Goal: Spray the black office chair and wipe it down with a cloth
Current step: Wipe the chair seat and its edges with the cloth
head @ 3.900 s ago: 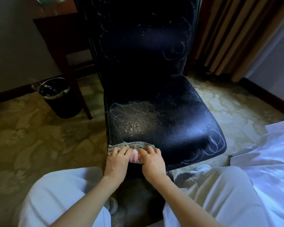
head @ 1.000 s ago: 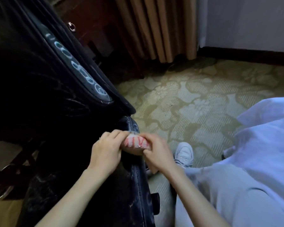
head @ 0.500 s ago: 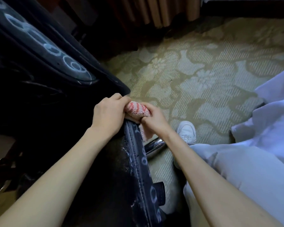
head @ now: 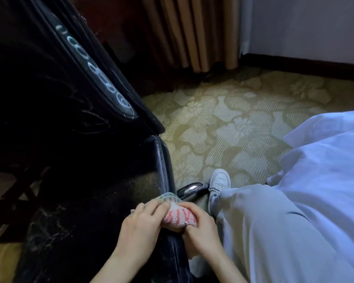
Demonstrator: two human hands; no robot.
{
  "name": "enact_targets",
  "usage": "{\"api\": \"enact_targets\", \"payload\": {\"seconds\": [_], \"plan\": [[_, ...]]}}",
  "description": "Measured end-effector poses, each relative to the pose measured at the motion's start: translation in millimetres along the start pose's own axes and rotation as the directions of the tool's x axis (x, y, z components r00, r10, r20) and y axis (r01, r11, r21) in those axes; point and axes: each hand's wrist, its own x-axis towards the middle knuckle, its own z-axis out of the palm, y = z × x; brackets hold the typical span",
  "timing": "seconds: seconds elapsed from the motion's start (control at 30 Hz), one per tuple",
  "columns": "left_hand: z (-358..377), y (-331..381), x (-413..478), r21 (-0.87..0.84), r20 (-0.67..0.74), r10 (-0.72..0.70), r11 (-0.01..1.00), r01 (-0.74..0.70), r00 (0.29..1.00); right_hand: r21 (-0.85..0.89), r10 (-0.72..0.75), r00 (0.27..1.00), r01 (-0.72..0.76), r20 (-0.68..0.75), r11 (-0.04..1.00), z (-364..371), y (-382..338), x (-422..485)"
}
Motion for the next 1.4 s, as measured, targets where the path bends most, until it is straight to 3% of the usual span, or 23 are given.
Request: {"api": "enact_targets", "payload": {"seconds": [0.27,0.43,0.63,0.8,1.2,1.4], "plan": [[-16,-19,85,0.085,-0.058,-0.016,0.996,0.021,0.998,0.104,-0.015,1.0,0.017,-0.014,0.994,0,-8,94],[-26,-56,170,0.239,-0.028,-0.077,0.968,0.082,0.997,0.119,-0.064,0.996,0.057,0.059,0.991,-6,-32,190],[-15,-83,217,0.284,-0.047,-0.092,0.954,0.101,0.995,0.161,-0.043,0.984,0.015,0.174,0.987,-10,-40,255],[-12,-71,182,0.259,-0.057,-0.01,0.965,0.025,0.998,0.26,-0.022,0.996,-0.002,0.09,0.966,0,-25,212],[5,12,-19,0.057,0.002,0.139,0.989,-0.139,0.99,0.191,0.143,0.988,-0.13,-0.052,0.973,15,25,-24],[7,21,-34,0.068,-0.037,0.123,0.99,-0.121,0.992,0.195,0.144,0.985,-0.124,-0.093,0.973,22,32,-36]]}}
